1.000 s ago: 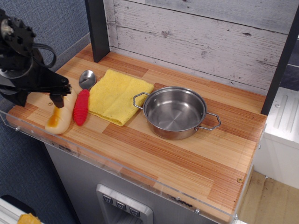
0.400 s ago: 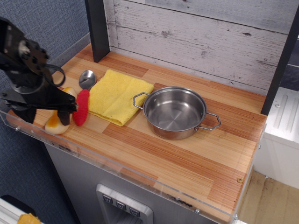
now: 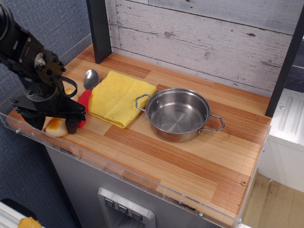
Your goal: Put the sub roll into the pan
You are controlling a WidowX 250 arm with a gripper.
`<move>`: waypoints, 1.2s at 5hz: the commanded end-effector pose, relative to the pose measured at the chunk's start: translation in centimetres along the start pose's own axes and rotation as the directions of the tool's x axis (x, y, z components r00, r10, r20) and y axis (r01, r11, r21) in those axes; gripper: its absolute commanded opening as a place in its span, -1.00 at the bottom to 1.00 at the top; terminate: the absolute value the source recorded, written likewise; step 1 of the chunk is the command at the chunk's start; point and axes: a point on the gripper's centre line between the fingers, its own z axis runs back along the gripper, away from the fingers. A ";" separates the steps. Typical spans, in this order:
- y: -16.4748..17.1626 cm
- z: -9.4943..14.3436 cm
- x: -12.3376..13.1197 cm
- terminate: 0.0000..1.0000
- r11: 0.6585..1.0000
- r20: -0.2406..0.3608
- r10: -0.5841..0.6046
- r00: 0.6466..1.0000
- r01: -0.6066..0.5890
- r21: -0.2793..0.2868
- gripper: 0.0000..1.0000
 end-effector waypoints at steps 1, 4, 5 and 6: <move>1.2 -0.1 0.2 -1.00 1.000 0.022 -0.014 1.000 0.014 0.005 1.00; 1.6 0.1 0.2 -1.00 0.999 0.039 -0.039 0.999 0.037 0.032 -1.00; 1.4 3.0 1.6 -1.00 0.994 0.193 -0.100 0.976 0.091 0.059 -1.00; 0.7 7.7 3.4 -1.00 0.992 0.392 -0.114 0.913 0.082 0.096 -1.00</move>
